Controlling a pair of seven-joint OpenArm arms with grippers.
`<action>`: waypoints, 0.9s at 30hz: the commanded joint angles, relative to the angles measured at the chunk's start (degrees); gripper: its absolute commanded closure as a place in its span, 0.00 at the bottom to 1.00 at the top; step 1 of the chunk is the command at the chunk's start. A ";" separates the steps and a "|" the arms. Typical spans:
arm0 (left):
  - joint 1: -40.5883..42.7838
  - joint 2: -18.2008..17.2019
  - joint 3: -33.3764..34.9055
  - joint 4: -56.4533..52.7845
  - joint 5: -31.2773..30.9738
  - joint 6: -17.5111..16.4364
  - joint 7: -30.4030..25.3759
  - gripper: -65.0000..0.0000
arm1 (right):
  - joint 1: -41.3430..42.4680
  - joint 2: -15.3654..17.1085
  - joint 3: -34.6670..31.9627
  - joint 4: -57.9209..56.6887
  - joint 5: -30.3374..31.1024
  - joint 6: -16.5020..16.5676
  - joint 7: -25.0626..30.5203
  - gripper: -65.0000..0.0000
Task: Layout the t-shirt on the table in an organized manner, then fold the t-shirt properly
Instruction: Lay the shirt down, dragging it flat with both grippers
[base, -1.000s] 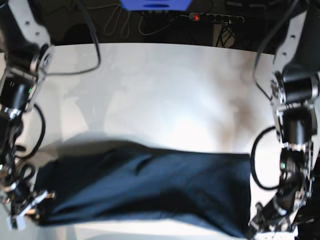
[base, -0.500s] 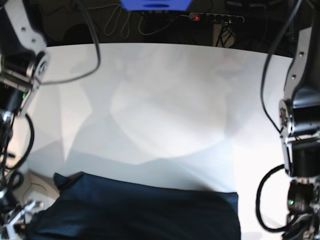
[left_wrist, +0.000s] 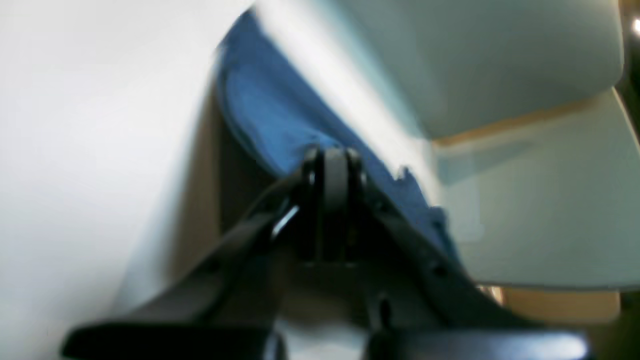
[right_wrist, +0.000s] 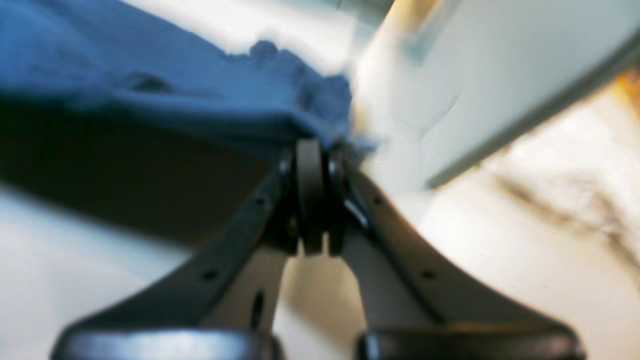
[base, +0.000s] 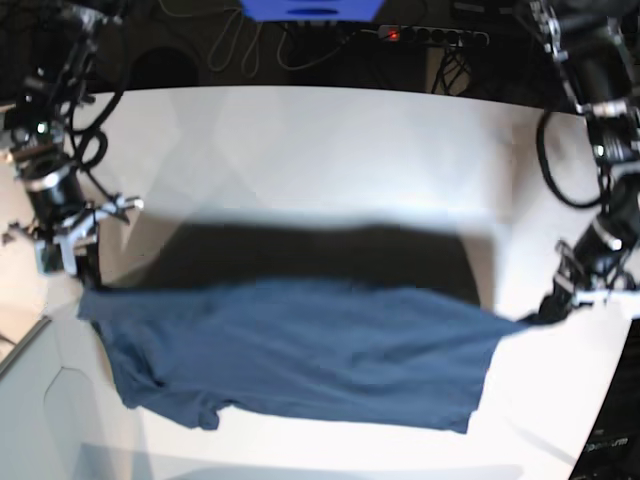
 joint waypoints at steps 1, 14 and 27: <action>1.55 -1.43 -1.91 1.73 -3.87 -0.46 -1.23 1.00 | -2.72 0.29 0.22 1.39 1.65 0.07 3.42 1.00; 17.20 -0.99 -6.22 1.46 -5.98 -0.46 -1.23 1.00 | -19.16 0.20 0.13 -14.53 2.44 0.07 23.38 1.00; 25.02 -0.90 -14.13 3.57 -6.15 -11.01 4.75 1.00 | -24.43 -1.29 7.34 -15.76 7.54 0.07 31.64 1.00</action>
